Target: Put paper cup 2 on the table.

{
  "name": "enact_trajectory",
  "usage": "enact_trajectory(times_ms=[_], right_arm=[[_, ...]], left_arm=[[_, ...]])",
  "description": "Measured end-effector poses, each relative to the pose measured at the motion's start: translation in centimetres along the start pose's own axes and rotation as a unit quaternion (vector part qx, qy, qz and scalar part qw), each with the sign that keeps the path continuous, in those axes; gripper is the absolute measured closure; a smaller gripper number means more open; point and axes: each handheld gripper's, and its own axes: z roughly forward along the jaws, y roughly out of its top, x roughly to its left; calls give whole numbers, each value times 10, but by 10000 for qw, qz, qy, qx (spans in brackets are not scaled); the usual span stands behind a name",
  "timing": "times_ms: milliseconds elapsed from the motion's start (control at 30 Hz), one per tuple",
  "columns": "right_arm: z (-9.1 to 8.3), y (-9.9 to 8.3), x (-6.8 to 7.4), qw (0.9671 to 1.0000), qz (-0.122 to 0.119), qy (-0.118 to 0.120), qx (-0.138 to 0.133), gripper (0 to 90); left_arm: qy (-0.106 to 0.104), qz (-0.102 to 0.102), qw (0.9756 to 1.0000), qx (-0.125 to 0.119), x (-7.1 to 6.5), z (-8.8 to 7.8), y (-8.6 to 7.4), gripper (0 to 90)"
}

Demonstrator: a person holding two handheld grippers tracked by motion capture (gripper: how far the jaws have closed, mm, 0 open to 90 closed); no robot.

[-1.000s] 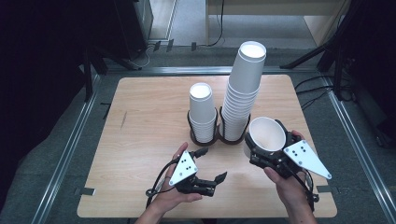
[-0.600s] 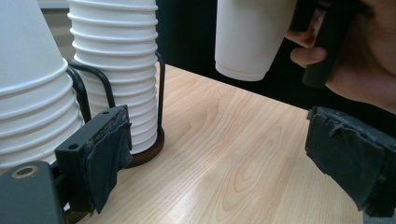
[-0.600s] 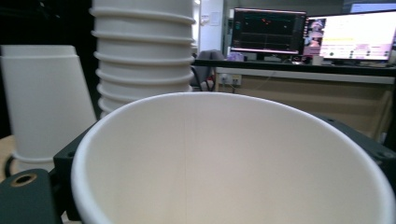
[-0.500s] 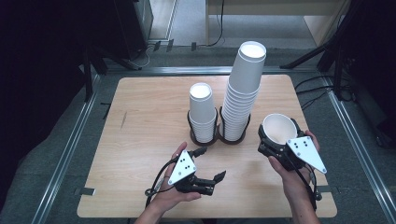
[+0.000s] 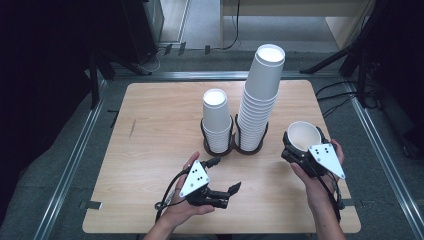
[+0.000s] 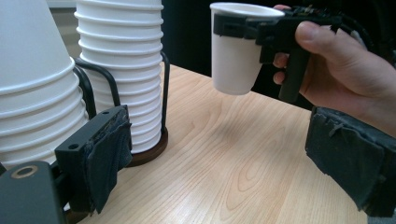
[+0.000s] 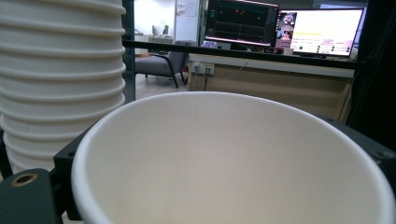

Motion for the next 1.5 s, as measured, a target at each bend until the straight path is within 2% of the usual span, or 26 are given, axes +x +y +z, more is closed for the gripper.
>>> enact_trajectory(times_ms=[200, 267, 333, 367, 400, 500, 600, 1033, 1133, 1167, 1300, 1500], right_arm=[[6, -12, -5, 10000, 61, 8, 51, 96], [8, -16, -8, 9999, 148, 2, 70, 96], [9, -20, -11, 9998, 164, -101, 74, 96], [10, -23, -14, 9994, 151, -305, -40, 95], [11, -24, -15, 9991, 211, -360, -81, 95], [12, -26, -18, 9986, 294, -419, -136, 95], [15, -31, -23, 9982, 255, -521, -134, 94], [23, -46, -28, 9989, 186, -437, 34, 93], [24, -48, -31, 9987, 318, -385, 22, 91], [24, -49, -31, 9985, 371, -400, 50, 91], [27, -54, -32, 9985, 255, -443, 200, 91], [28, -58, -32, 9979, 322, -492, 261, 88]], left_arm=[[-6, -11, 10000, 8, 0, 0, 0, 76], [-12, -25, 10000, 9, 0, 0, 0, 76], [-5, -22, 10000, 5, 0, 0, 0, 76], [3, -25, 10000, -4, 1, 0, 0, 76], [7, -24, 10000, -3, 1, 0, 0, 76], [4, -20, 10000, 16, 1, 0, 0, 76], [3, -22, 10000, 23, 0, 0, -1, 76], [14, -36, 10000, 25, 0, 1, -2, 76], [17, -38, 10000, 26, 0, 1, -2, 76], [17, -41, 10000, 26, 0, 1, -2, 76], [16, -38, 10000, 30, 0, 1, -2, 76], [0, -43, 10000, 42, -1, 1, -2, 76]])
